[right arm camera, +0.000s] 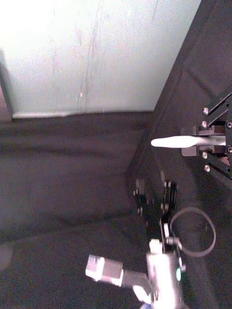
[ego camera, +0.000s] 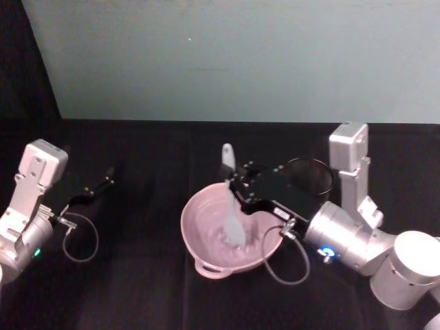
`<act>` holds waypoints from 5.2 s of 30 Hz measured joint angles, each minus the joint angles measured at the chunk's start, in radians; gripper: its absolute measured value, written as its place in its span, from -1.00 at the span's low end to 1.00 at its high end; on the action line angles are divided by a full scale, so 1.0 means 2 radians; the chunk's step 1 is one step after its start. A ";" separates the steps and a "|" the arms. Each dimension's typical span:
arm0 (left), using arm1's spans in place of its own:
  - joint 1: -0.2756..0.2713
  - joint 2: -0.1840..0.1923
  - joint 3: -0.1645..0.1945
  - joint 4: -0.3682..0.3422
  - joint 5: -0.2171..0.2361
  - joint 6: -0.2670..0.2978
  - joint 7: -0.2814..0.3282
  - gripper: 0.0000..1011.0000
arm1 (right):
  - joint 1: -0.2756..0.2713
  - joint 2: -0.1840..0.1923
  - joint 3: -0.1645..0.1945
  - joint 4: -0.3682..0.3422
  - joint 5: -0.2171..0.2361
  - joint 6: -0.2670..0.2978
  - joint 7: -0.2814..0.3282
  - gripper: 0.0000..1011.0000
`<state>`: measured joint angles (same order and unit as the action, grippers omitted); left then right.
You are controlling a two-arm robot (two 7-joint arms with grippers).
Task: Use the one hand to pick up the spoon and stir the clear water in the bowl.
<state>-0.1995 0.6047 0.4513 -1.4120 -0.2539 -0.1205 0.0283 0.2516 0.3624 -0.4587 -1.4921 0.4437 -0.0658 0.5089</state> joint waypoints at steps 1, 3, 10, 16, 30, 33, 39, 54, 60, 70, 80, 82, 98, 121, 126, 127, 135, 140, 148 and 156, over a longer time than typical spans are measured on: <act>0.000 0.000 0.000 0.000 0.000 0.000 0.000 0.99 | 0.000 -0.002 -0.003 -0.001 0.000 0.000 0.002 -0.78; 0.000 0.000 0.000 0.000 0.000 0.000 0.000 0.99 | 0.002 -0.007 -0.011 -0.001 -0.001 0.000 0.006 -0.78; 0.000 0.000 0.000 0.000 0.000 0.000 0.000 0.99 | 0.017 -0.028 -0.028 0.015 -0.001 -0.004 0.014 -0.78; 0.000 0.000 0.000 0.000 0.000 0.000 0.000 0.99 | 0.030 -0.040 -0.033 0.034 -0.001 -0.012 0.014 -0.78; 0.000 0.000 0.000 0.000 0.000 0.000 0.000 0.99 | 0.040 -0.037 -0.012 0.031 0.003 -0.024 0.004 -0.78; 0.000 0.000 0.000 0.000 0.000 0.000 0.000 0.99 | 0.038 -0.033 -0.004 0.022 0.006 -0.026 0.000 -0.78; 0.000 0.000 0.000 0.000 0.000 0.000 0.000 0.99 | 0.034 -0.027 0.010 0.002 0.010 -0.030 -0.007 -0.78; 0.000 0.000 0.000 0.000 0.000 0.000 0.000 0.99 | 0.032 -0.015 0.025 -0.027 0.016 -0.025 -0.013 -0.78; 0.000 0.000 0.000 0.000 0.000 0.000 0.000 0.99 | 0.029 -0.010 0.034 -0.031 0.025 -0.017 -0.018 -0.78; 0.000 0.000 0.000 0.000 0.000 0.000 0.000 0.99 | 0.027 0.006 0.074 -0.030 0.076 0.010 -0.023 -0.78; 0.000 0.000 0.000 0.000 0.000 0.000 0.000 0.99 | 0.030 0.022 0.107 -0.004 0.141 0.033 -0.020 -0.78; 0.000 0.000 0.000 0.000 0.000 0.000 0.000 0.99 | 0.029 0.022 0.112 0.005 0.155 0.034 -0.018 -0.78; 0.000 0.000 0.000 0.000 0.000 0.000 0.000 0.99 | 0.023 0.028 0.115 0.041 0.201 0.031 -0.017 -0.78; 0.000 0.000 0.000 0.000 0.000 0.000 0.000 0.99 | 0.067 0.052 0.068 0.114 0.226 0.080 0.016 -0.78; 0.000 0.000 0.000 0.000 0.000 0.000 0.000 0.99 | 0.074 0.052 0.062 0.129 0.231 0.082 0.022 -0.78; 0.000 0.000 0.000 0.000 0.000 0.000 0.000 0.99 | 0.074 0.052 0.061 0.131 0.232 0.082 0.023 -0.78; 0.000 0.000 0.000 0.000 0.000 0.000 0.000 0.99 | 0.080 0.049 0.056 0.154 0.248 0.086 0.036 -0.78; 0.000 0.000 0.000 0.000 0.000 0.000 0.000 0.99 | 0.082 0.048 0.054 0.163 0.257 0.086 0.039 -0.78; 0.000 0.000 0.000 0.000 0.000 0.000 0.000 0.99 | 0.077 0.048 0.054 0.164 0.266 0.082 0.037 -0.77; 0.000 0.000 0.000 0.000 0.000 0.000 0.000 0.99 | 0.071 0.050 0.055 0.164 0.274 0.083 0.031 -0.27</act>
<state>-0.1995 0.6047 0.4514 -1.4120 -0.2539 -0.1205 0.0283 0.3940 0.4629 -0.3495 -1.1645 0.9914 0.1008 0.5710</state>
